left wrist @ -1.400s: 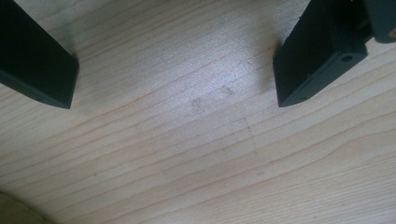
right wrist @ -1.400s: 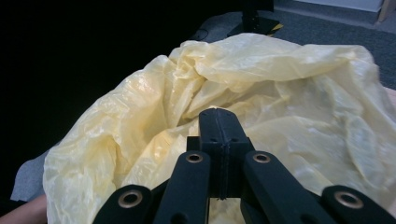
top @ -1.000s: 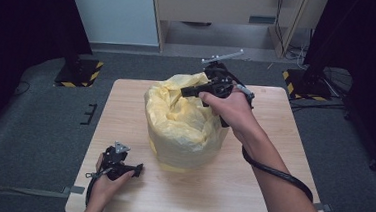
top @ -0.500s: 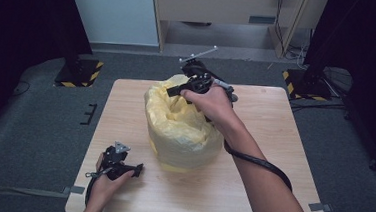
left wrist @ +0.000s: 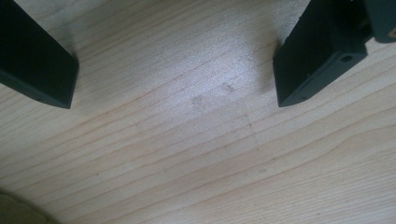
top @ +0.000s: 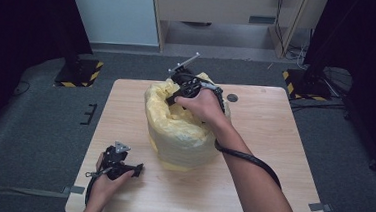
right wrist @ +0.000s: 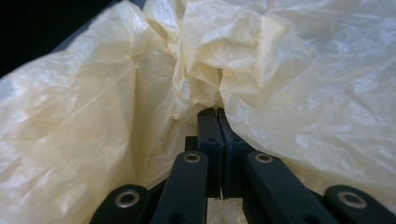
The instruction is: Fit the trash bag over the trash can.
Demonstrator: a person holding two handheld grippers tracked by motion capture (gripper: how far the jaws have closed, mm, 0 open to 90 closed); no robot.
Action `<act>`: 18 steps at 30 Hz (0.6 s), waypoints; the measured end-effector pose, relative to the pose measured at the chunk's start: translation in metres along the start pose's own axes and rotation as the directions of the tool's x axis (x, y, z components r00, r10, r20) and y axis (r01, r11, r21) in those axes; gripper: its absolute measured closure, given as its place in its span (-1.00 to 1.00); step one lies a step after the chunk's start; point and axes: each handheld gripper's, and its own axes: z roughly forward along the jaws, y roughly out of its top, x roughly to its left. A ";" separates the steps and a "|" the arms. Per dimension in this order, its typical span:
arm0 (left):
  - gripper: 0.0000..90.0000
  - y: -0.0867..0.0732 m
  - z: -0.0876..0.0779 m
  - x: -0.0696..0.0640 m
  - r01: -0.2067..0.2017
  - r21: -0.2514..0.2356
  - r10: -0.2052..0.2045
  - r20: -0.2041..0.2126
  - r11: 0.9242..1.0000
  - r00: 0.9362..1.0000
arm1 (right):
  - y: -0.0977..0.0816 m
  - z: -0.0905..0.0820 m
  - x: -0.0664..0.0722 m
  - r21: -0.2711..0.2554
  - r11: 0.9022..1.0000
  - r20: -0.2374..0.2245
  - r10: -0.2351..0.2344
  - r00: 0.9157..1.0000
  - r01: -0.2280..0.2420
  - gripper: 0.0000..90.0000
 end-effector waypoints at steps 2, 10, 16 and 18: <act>-1.00 0.000 0.000 0.000 0.000 0.002 0.000 0.001 1.000 1.000 | 0.000 0.006 0.000 0.034 0.999 0.004 -0.009 1.000 0.009 0.98; -1.00 0.000 0.000 0.000 -0.002 0.000 0.002 0.003 1.000 1.000 | -0.001 0.026 -0.003 0.121 0.993 -0.006 -0.013 1.000 0.014 1.00; -1.00 0.000 0.000 0.000 -0.003 0.001 0.003 0.004 1.000 1.000 | 0.002 0.020 0.000 0.097 0.995 -0.008 -0.022 1.000 0.023 1.00; -1.00 0.000 0.000 0.000 -0.003 0.000 0.003 0.003 1.000 1.000 | 0.004 0.013 0.001 0.080 0.996 -0.010 -0.029 1.000 0.030 1.00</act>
